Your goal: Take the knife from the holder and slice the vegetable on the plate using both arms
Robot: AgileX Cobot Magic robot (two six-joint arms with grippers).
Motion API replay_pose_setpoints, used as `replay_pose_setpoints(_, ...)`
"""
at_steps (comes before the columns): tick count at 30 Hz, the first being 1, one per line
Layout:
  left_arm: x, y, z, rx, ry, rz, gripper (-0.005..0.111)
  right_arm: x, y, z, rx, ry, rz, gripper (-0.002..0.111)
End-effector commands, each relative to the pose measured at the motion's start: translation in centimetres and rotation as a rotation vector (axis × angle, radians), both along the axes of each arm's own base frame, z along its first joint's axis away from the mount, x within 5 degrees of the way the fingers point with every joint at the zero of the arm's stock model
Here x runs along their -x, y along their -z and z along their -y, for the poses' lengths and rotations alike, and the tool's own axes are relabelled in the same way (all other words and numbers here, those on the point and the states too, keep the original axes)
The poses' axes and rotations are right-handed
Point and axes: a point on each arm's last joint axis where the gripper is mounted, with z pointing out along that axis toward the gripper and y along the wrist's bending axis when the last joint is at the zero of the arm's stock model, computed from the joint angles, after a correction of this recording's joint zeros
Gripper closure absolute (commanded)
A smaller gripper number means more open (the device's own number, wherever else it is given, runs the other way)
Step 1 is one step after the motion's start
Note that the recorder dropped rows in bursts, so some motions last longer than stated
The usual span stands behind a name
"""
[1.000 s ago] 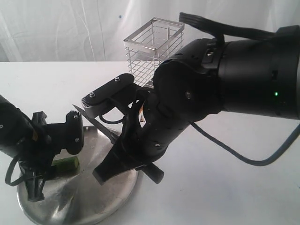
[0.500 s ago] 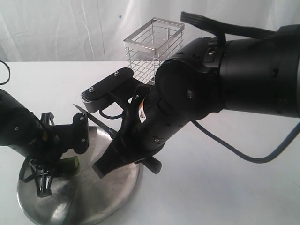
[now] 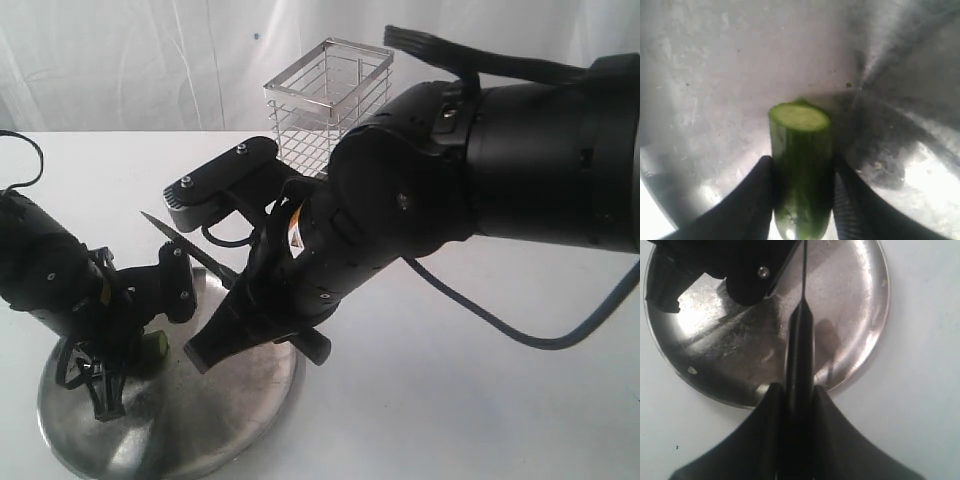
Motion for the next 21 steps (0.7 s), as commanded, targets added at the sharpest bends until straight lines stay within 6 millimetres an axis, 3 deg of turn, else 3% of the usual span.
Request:
replay_pose_setpoints(1,0.6,-1.0,-0.3,0.042,-0.116,0.007,0.107,-0.1,-0.3,-0.1,-0.042,0.032,0.006,0.108)
replay_pose_setpoints(10,2.4,-5.3,-0.4,0.198,-0.411,-0.038,0.107,-1.9,-0.5,1.2,-0.012,0.197,0.094,0.108)
replay_pose_setpoints(15,3.1,-3.8,0.5,0.321,-0.572,-0.18,0.107,-2.0,0.1,2.6,0.109,0.221,0.038,0.108)
replay_pose_setpoints(21,3.1,-1.1,0.8,0.318,-0.652,-0.249,0.101,-0.8,0.5,2.6,0.154,0.118,-0.067,0.108)
